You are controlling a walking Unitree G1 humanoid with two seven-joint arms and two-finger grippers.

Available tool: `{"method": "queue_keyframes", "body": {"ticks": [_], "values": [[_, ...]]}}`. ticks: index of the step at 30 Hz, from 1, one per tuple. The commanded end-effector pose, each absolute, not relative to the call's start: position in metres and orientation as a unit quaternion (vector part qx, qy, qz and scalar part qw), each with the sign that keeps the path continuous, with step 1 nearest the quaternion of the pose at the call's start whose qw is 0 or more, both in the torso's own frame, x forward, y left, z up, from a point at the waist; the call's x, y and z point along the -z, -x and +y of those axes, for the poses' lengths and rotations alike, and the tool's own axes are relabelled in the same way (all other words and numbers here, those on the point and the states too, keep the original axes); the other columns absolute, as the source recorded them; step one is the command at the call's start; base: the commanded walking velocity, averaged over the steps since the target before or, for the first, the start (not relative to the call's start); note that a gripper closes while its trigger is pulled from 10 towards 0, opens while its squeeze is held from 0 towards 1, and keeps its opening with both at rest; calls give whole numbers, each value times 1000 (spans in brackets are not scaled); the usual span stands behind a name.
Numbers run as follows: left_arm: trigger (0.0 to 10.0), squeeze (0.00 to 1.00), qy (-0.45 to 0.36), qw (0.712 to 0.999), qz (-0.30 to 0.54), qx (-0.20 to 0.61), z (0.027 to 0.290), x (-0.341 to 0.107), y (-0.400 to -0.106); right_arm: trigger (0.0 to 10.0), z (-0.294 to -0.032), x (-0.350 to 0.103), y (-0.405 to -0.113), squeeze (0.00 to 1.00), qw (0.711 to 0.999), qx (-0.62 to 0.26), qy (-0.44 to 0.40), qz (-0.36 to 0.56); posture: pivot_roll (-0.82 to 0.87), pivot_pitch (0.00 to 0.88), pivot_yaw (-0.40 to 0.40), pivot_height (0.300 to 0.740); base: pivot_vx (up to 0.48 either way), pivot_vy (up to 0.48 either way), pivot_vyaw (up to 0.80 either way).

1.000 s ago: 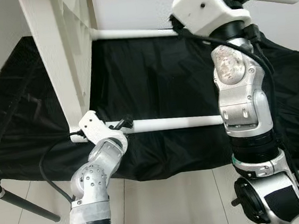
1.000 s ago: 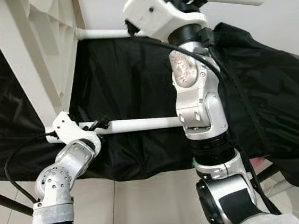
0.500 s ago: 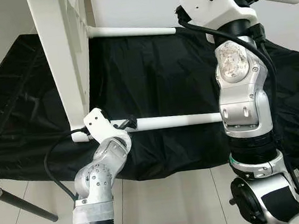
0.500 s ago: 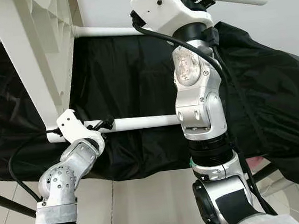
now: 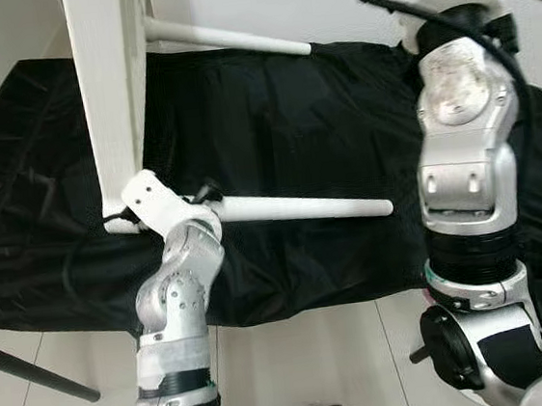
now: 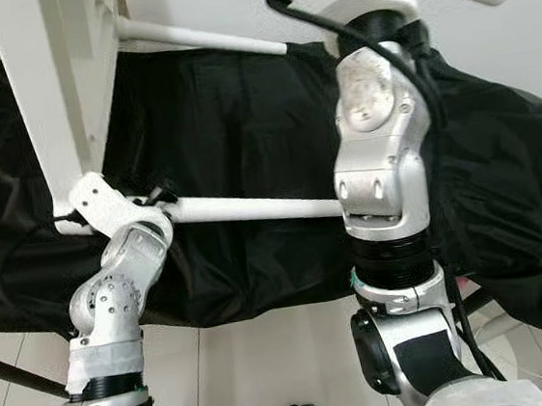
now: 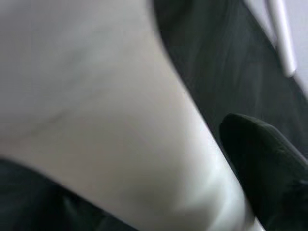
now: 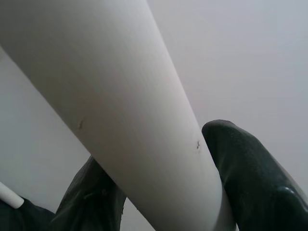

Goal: Building children table

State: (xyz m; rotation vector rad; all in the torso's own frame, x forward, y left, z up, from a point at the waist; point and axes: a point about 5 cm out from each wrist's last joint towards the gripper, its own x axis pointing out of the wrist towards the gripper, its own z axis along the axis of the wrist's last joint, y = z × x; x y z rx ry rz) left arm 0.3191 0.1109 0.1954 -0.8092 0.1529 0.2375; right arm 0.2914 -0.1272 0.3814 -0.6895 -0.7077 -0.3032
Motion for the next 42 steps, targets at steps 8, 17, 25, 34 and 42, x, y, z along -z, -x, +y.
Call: {"method": "queue_keyframes", "body": {"ticks": [8,17,25,34,42], "values": [[0,31,371,923,-82,-55,113,-266,-334,0,-137,-395,-279,0,880,135,276,-362,-127,68,13,740,0,0,0],[0,0,325,914,-235,66,125,-355,-329,0,-163,-361,-285,0,904,140,263,-306,-91,75,3,740,0,0,0],[0,0,278,898,-321,118,136,-407,-317,0,-173,-309,-289,0,932,143,230,-239,-53,85,-9,740,0,0,0],[0,0,241,895,-340,158,125,-425,-304,0,-177,-195,-308,0,990,100,31,-90,-23,94,-1,740,0,0,0],[10000,0,205,914,-277,211,103,-407,-304,9725,-171,-172,-310,0,993,62,-53,-82,-6,102,4,740,0,0,0]]}}
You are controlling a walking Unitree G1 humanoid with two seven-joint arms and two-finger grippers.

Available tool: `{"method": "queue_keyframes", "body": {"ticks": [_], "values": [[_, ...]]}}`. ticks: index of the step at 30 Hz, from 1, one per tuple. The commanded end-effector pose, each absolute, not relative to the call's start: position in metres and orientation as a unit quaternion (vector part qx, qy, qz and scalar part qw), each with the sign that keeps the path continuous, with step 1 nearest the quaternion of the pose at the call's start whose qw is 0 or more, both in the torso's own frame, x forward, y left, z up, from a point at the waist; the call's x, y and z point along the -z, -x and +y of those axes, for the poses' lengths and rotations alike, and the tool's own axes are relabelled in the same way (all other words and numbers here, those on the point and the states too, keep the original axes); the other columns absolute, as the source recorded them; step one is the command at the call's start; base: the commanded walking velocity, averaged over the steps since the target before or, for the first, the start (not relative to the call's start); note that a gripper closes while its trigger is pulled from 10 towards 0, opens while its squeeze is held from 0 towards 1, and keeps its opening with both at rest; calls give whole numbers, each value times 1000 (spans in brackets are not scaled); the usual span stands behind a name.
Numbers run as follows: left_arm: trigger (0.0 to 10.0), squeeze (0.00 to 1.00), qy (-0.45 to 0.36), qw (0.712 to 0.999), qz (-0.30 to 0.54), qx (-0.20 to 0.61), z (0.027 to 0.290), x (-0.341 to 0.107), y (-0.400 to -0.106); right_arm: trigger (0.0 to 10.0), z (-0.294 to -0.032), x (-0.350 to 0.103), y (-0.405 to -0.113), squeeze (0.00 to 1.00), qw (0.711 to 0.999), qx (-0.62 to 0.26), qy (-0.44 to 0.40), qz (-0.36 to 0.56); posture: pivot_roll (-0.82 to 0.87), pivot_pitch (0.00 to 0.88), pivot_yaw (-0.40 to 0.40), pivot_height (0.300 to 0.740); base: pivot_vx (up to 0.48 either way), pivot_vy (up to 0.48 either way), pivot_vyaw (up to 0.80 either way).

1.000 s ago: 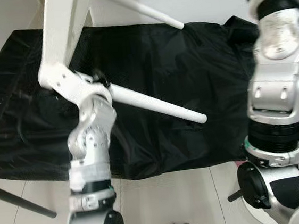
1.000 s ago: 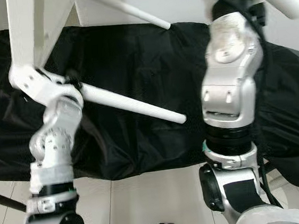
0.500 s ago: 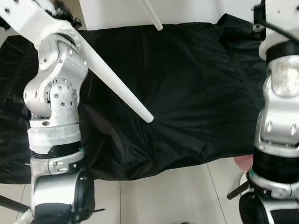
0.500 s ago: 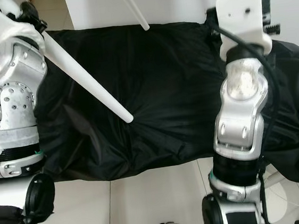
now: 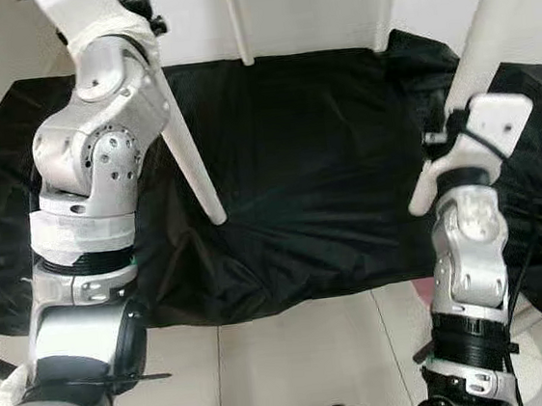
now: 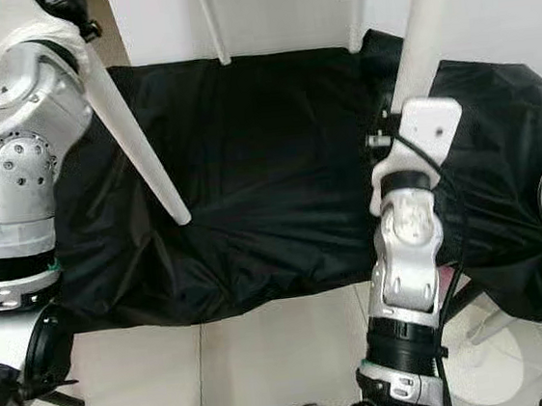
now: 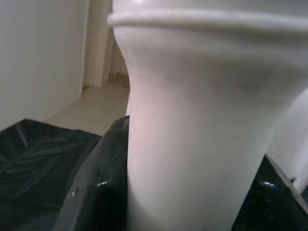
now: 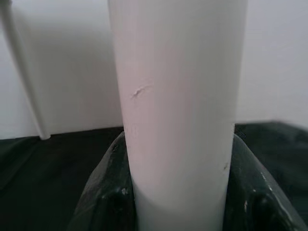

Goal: Building children table

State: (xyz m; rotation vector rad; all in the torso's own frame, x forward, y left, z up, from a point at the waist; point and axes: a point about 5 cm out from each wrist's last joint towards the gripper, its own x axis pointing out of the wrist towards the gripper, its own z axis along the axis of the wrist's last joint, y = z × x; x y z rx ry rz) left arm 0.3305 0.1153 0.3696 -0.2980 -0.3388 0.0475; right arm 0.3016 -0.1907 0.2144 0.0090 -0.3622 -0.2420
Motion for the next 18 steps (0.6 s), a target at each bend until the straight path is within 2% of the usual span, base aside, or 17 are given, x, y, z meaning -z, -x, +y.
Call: {"method": "queue_keyframes", "body": {"ticks": [1,4,5,6,7,13,14,18], "values": [[10000,0,198,917,-264,224,99,-403,-304,9725,-173,-168,-310,0,993,70,-44,-78,-6,102,4,740,0,0,0],[10000,0,188,919,-253,237,94,-398,-303,10000,-176,-164,-310,0,994,73,-45,-74,1,104,2,740,0,0,0],[10000,125,185,920,-239,250,89,-393,-303,10000,-178,-161,-310,725,993,75,-49,-72,2,101,4,740,0,0,0],[10000,125,185,920,-239,250,89,-393,-303,10000,-178,-161,-310,725,993,75,-49,-72,2,101,4,740,0,0,0],[10000,1000,184,921,-229,257,85,-389,-305,10000,-179,-159,-310,1000,993,74,-51,-74,2,103,8,740,0,0,0],[10000,1000,171,926,-204,267,81,-379,-312,10000,-181,-156,-307,1000,991,63,-76,-94,8,106,21,740,0,0,0],[10000,0,166,927,-199,271,81,-377,-313,10000,-181,-157,-306,1000,990,59,-79,-101,8,108,23,740,0,0,0],[10000,0,159,927,-189,283,80,-372,-312,10000,-182,-158,-305,1000,988,55,-87,-115,8,108,23,740,0,0,0]]}}
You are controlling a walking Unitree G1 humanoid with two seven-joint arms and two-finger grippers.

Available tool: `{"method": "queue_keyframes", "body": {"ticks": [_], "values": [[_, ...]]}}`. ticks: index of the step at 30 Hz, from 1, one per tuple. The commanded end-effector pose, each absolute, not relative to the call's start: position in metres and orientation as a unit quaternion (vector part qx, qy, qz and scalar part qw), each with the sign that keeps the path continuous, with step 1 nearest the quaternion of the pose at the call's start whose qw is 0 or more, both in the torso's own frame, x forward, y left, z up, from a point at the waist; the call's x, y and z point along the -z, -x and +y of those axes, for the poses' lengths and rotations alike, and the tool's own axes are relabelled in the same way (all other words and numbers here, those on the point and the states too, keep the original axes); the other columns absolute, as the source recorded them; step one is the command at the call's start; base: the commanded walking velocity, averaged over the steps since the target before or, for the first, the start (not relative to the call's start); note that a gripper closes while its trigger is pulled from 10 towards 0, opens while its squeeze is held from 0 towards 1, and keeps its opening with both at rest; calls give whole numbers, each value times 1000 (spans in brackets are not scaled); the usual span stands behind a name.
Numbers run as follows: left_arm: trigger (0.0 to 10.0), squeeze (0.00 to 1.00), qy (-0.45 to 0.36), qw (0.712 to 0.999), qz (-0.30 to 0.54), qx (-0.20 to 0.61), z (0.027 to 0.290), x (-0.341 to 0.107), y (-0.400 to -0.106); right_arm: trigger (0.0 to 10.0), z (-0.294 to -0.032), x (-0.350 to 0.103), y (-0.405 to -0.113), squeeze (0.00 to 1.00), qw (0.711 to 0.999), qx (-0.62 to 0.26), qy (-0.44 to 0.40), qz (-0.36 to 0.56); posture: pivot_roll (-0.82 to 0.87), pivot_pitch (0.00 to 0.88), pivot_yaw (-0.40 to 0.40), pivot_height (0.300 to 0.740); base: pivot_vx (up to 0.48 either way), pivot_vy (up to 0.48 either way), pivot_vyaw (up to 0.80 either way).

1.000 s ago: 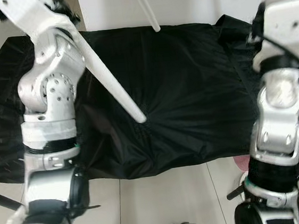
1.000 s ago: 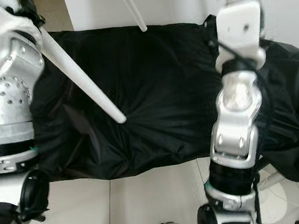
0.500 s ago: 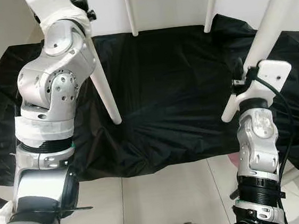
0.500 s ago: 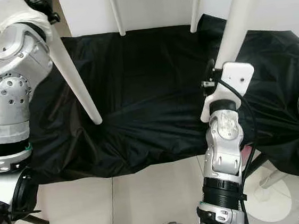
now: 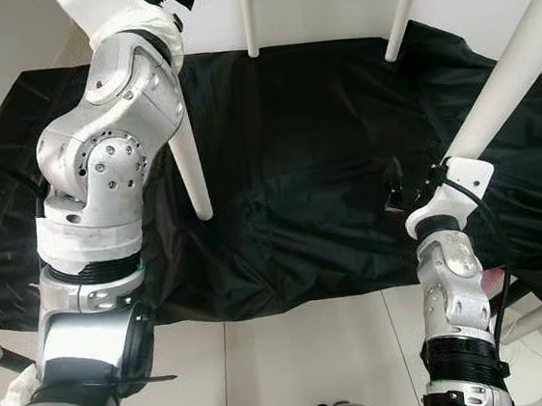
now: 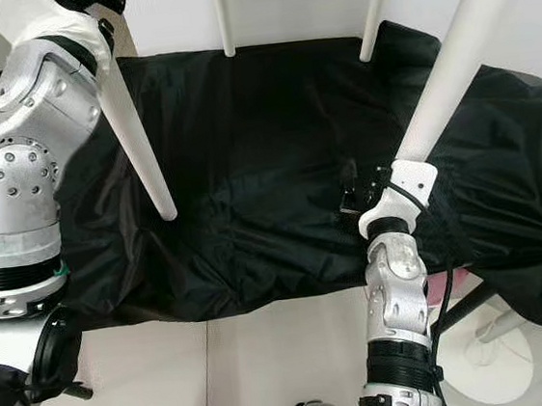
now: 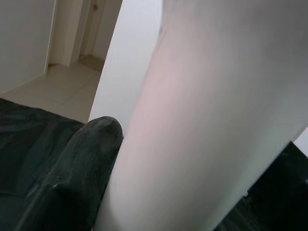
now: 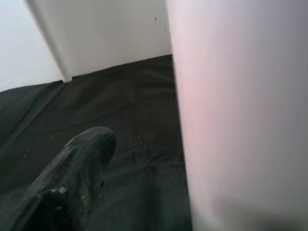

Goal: Building children table

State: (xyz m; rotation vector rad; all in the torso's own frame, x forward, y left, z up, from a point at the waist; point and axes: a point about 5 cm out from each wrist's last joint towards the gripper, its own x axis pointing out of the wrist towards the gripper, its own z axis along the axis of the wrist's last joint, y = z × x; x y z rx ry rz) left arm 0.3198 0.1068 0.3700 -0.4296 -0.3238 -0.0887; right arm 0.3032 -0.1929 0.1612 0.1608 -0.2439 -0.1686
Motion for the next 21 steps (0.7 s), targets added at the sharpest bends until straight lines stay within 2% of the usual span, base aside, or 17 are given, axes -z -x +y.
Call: {"method": "queue_keyframes", "body": {"ticks": [1,2,10,21], "values": [[10000,0,157,924,-183,297,80,-368,-309,10000,-183,-158,-303,322,987,54,-91,-121,16,117,30,740,0,0,0],[10000,0,148,920,-177,316,80,-363,-305,10000,-183,-158,-300,0,986,54,-89,-127,19,121,32,740,0,0,0],[10000,0,107,914,-157,360,78,-339,-296,10000,-188,-155,-293,0,986,61,-79,-137,25,121,30,740,0,0,0],[10000,0,77,917,-142,364,92,-308,-289,10000,-194,-160,-287,0,983,49,-66,-164,17,122,27,740,0,0,0]]}}
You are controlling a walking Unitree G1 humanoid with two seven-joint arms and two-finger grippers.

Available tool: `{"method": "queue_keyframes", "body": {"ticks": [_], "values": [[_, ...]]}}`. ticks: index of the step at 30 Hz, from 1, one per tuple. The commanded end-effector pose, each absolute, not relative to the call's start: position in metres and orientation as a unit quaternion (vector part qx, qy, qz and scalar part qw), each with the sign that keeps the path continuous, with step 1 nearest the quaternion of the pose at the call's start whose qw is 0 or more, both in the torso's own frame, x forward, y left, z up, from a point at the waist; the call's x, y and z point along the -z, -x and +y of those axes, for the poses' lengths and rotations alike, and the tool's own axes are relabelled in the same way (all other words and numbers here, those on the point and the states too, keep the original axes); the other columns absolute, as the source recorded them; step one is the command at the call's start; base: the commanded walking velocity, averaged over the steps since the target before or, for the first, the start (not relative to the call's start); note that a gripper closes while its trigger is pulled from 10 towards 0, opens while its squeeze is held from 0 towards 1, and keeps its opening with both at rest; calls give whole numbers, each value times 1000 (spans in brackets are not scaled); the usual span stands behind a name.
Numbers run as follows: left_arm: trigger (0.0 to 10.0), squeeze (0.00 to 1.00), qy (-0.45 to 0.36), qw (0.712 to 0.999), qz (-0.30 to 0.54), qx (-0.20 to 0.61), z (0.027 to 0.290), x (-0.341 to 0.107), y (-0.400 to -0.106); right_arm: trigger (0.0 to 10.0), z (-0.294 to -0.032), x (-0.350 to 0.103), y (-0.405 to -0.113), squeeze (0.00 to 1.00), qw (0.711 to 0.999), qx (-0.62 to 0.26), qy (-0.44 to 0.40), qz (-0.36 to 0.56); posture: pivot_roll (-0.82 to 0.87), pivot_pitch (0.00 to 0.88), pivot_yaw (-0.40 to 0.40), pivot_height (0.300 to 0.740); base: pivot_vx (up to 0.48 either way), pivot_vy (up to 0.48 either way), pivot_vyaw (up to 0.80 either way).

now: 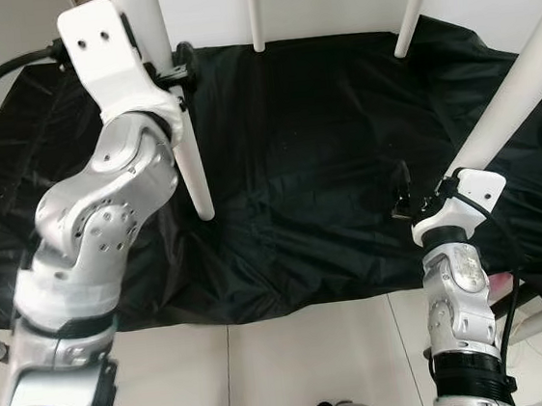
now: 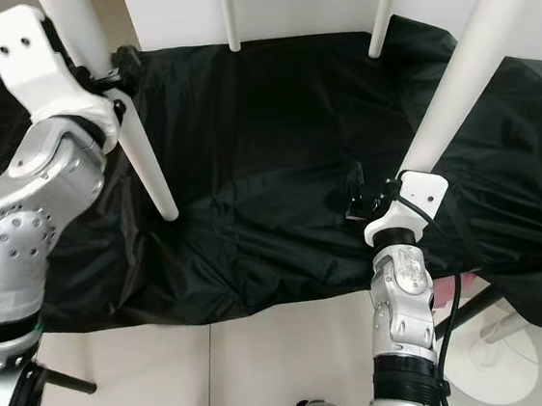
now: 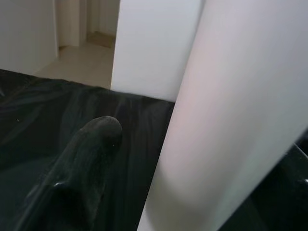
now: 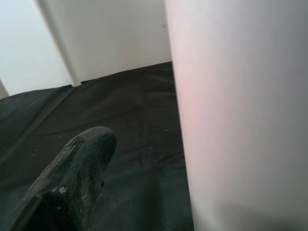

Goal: Building children table

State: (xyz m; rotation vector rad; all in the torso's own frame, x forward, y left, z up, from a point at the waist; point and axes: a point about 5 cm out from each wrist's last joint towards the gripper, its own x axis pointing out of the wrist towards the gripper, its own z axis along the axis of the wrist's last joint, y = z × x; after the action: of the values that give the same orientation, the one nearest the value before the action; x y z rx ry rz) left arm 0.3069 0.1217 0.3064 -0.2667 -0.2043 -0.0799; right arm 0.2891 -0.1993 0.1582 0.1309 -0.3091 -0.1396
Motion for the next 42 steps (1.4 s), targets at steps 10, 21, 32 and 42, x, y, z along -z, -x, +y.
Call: {"method": "queue_keyframes", "body": {"ticks": [10,21,32,42], "values": [[10000,0,72,920,-130,363,98,-286,-276,10000,-198,-158,-275,0,984,44,-58,-161,0,120,22,740,0,0,0],[10000,0,41,917,-134,374,101,-270,-272,10000,-203,-153,-263,0,985,34,-56,-159,-5,107,29,740,0,0,0],[10000,0,5,947,-140,291,120,-261,-291,10000,-195,-165,-271,0,983,-22,-47,-174,3,114,25,740,0,0,0],[10000,0,-20,967,-123,220,140,-239,-296,10000,-203,-168,-264,0,982,15,-46,-183,-1,119,13,740,0,0,0]]}}
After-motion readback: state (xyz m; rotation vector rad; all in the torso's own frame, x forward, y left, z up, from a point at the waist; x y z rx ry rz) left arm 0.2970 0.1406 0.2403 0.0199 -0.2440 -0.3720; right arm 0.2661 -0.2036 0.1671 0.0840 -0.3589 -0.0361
